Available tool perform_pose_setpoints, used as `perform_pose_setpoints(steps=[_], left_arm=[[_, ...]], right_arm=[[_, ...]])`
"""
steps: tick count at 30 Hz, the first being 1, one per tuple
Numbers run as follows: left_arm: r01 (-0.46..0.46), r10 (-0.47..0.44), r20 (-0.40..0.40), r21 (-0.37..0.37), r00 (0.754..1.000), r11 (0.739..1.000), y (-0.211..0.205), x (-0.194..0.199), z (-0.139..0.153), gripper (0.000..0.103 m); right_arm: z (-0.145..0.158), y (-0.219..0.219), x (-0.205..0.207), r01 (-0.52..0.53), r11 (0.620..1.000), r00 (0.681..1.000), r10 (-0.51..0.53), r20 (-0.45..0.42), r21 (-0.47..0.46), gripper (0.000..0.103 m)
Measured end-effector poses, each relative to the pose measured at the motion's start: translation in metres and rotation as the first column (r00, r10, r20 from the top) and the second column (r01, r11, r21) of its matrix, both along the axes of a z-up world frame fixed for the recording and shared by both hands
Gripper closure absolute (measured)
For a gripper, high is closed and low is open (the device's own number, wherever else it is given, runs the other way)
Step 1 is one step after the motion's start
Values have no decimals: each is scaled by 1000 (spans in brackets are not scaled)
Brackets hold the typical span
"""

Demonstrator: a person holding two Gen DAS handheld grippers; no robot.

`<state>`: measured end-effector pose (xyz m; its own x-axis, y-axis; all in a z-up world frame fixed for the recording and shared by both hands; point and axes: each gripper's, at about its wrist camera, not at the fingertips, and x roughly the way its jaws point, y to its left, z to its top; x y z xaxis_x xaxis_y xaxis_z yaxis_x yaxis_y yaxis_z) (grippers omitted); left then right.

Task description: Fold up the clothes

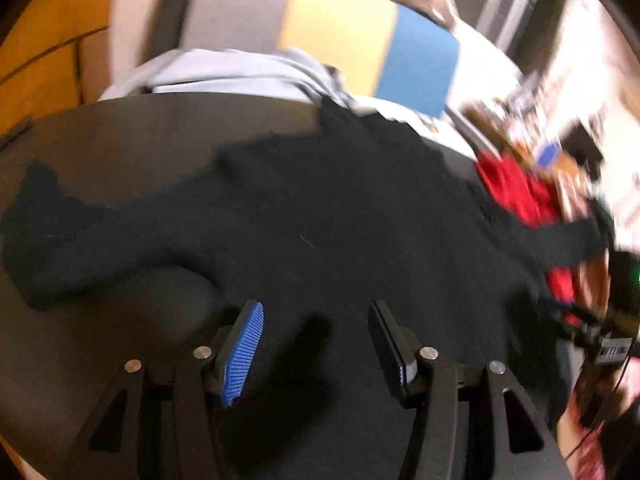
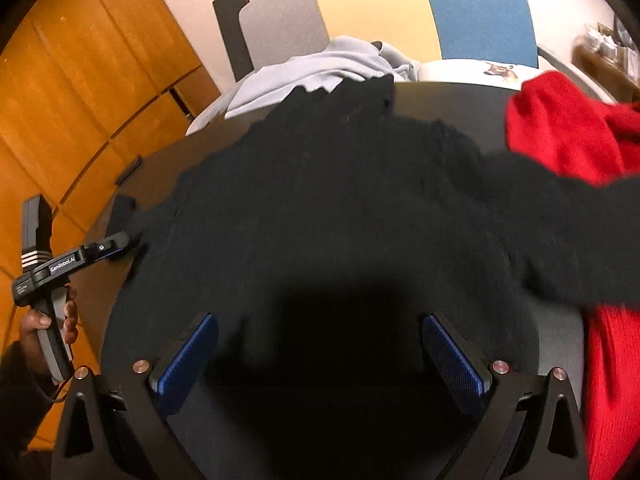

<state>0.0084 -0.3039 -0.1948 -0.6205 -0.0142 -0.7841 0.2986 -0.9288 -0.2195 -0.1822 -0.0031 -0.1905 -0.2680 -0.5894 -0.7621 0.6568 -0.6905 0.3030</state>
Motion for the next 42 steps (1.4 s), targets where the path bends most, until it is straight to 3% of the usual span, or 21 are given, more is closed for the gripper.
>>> perform_pose_setpoints(steps=[1, 4, 9, 10, 13, 15, 17, 20, 25, 28, 30, 33, 35, 36, 37, 38, 42], left_arm=[[22, -20, 49, -38, 999, 999, 12, -2, -10, 47], [31, -20, 61, -195, 998, 980, 24, 0, -20, 38], [-48, 60, 58, -190, 997, 981, -12, 0, -23, 34], [-67, 78, 59, -181, 995, 981, -20, 1, -24, 24], [-124, 138, 67, -185, 988, 975, -37, 7, -24, 25], [-164, 180, 62, -208, 982, 964, -33, 19, -17, 36], [-167, 174, 11, -227, 985, 960, -18, 38, -3, 39], [-88, 75, -58, -275, 995, 957, 16, 63, 11, 38], [11, 6, 75, -230, 997, 973, 38, 75, -22, 34], [-39, 53, 61, -213, 997, 976, 24, 88, -26, 17], [-74, 90, 70, -202, 994, 977, 13, 95, -28, 17], [-74, 104, 103, -260, 989, 963, 7, 97, -27, 11], [-105, 134, 112, -232, 985, 967, -3, 98, -25, 11], [-122, 150, 114, -222, 982, 967, -8, 99, -23, 18], [-143, 168, 99, -219, 981, 965, -12, 101, -17, 34], [-164, 185, 83, -215, 979, 963, -17, 103, -11, 39], [-282, 283, -27, -220, 959, 934, -48, 105, 16, 39]], right_arm=[[-3, 5, 6, 6, 1000, 1000, -6, -3, 12, 0], [-10, 20, 14, 23, 1000, 1000, -23, -10, 20, 0], [-20, 28, 18, -11, 997, 990, 22, -141, 73, 0], [-22, 26, 17, -10, 995, 986, 26, -166, 98, 0], [-23, 20, 13, 4, 990, 980, 24, -196, 143, 0], [-21, 22, 18, 16, 987, 980, 16, -196, 160, 0], [-18, 24, 31, 19, 983, 980, 18, -200, 181, 0], [-11, 28, 58, -6, 982, 975, 47, -217, 189, 0], [-18, 30, 84, -37, 979, 973, 81, -215, 199, 0], [-19, 36, 88, -40, 978, 977, 81, -197, 203, 0], [-20, 39, 92, -56, 974, 979, 96, -179, 220, 0], [-21, 42, 95, -71, 967, 979, 114, -168, 244, 0], [-21, 39, 96, -66, 963, 982, 109, -156, 261, 0], [-21, 38, 97, -61, 962, 982, 106, -154, 268, 0], [-22, 37, 97, -56, 961, 982, 101, -158, 272, 0], [-22, 36, 97, -51, 960, 982, 97, -159, 275, 0], [-17, 29, 95, -35, 963, 985, 79, -154, 267, 0]])
